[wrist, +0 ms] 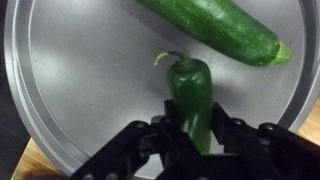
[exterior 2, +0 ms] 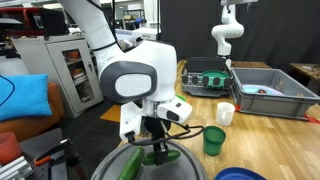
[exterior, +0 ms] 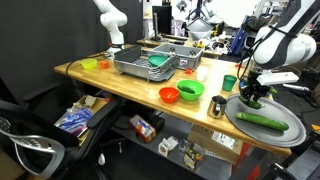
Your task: Remove the zucchini from the green bowl and put it on the plate
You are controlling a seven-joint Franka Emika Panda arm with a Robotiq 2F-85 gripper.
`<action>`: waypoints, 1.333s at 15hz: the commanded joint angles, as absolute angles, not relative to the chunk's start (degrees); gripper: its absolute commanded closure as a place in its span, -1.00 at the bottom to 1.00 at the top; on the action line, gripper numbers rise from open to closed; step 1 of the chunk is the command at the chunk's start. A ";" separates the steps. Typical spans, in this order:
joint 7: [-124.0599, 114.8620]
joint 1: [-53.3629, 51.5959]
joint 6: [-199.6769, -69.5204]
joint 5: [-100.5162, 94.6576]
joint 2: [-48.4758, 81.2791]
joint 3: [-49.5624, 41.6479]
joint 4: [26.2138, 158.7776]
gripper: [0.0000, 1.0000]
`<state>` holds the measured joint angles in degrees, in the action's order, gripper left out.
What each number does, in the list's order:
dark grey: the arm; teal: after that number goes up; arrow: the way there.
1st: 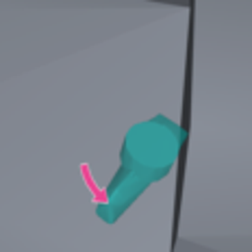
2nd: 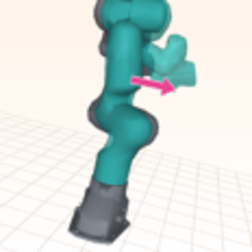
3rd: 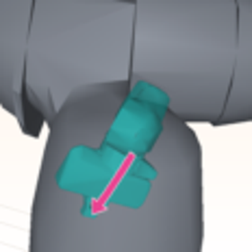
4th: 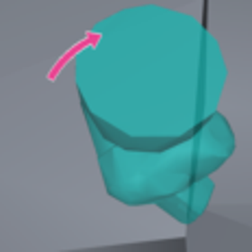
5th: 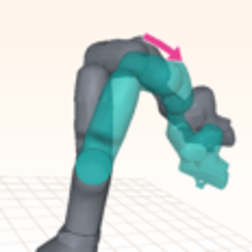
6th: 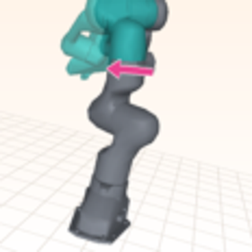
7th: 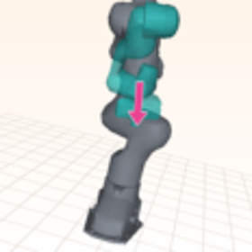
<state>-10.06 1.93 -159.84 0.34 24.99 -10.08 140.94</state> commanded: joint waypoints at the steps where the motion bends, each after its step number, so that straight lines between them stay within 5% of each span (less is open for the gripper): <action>1: -10.51 1.42 -159.27 0.10 26.22 -10.05 139.98 -0.39; 6: -11.18 0.28 -159.74 -0.19 25.75 -10.38 140.05 -0.99; 20: -7.59 1.10 -158.57 0.63 19.58 -6.11 141.83 -1.00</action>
